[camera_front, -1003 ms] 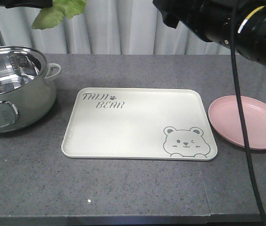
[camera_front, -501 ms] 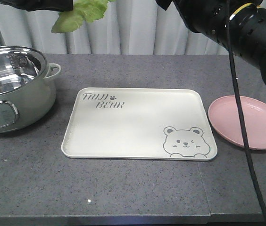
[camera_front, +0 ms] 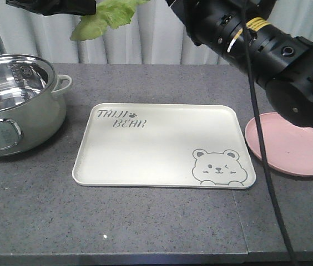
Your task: Transfer vegetables to tray and serve
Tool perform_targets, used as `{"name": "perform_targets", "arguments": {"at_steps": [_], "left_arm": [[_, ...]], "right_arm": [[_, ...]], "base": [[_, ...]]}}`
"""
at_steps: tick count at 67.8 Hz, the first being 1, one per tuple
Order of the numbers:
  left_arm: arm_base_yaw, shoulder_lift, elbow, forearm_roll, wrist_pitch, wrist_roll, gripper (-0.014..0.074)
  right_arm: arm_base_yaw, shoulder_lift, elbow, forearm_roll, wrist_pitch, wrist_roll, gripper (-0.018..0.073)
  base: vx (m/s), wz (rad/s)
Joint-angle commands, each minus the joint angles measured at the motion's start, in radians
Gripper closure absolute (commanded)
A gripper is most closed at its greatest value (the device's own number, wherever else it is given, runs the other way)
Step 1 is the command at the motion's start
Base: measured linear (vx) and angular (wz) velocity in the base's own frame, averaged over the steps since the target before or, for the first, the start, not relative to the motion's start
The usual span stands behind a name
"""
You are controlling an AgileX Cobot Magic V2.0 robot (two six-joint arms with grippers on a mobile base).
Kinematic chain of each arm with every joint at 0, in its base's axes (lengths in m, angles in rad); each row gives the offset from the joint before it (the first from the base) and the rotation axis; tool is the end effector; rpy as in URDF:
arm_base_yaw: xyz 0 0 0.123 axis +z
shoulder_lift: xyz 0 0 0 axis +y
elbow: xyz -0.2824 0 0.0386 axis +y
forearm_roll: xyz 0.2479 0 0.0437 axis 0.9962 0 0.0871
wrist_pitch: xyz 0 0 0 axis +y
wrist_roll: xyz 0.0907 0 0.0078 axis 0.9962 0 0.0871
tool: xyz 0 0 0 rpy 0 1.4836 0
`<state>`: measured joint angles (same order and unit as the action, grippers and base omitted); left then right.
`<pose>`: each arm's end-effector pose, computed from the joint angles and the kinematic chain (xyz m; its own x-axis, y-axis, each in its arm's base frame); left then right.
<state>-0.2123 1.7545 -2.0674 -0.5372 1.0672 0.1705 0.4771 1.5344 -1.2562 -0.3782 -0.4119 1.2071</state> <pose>0.3619 -0.1198 0.4654 -0.6091 0.0315 -0.7925 0.4863 0.8042 -0.3418 0.3199 0.1805 0.3979 -0.3286 0.6723 -0.6633 -0.5113 0.4638 0.7235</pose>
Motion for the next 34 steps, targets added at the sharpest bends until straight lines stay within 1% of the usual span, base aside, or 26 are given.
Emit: {"name": "perform_targets", "arguments": {"at_steps": [1, 16, 25, 30, 34], "left_arm": [[-0.004, -0.046, -0.03, -0.045, -0.062, 0.001, 0.0603], [-0.004, -0.046, -0.03, -0.045, -0.062, 0.001, 0.0603], [-0.004, -0.046, -0.03, -0.049, -0.056, 0.001, 0.0603], [-0.004, -0.046, -0.03, -0.069, -0.051, 0.001, 0.0603], [-0.004, -0.046, -0.03, -0.087, -0.046, 0.001, 0.0603]], "right_arm": [[-0.003, -0.011, -0.037, -0.032, -0.076, 0.026, -0.0021], [-0.003, 0.01, -0.037, -0.025, -0.101, 0.031, -0.0021], [-0.003, 0.029, -0.037, -0.023, -0.128, 0.056, -0.0021], [-0.003, 0.044, -0.037, -0.024, -0.153, 0.057, -0.0021], [-0.003, 0.058, -0.037, -0.024, -0.179, 0.078, -0.0021]], "base": [[0.0, 0.0], [0.0, 0.0], [0.0, 0.0], [0.0, 0.0], [0.0, 0.0]]}}
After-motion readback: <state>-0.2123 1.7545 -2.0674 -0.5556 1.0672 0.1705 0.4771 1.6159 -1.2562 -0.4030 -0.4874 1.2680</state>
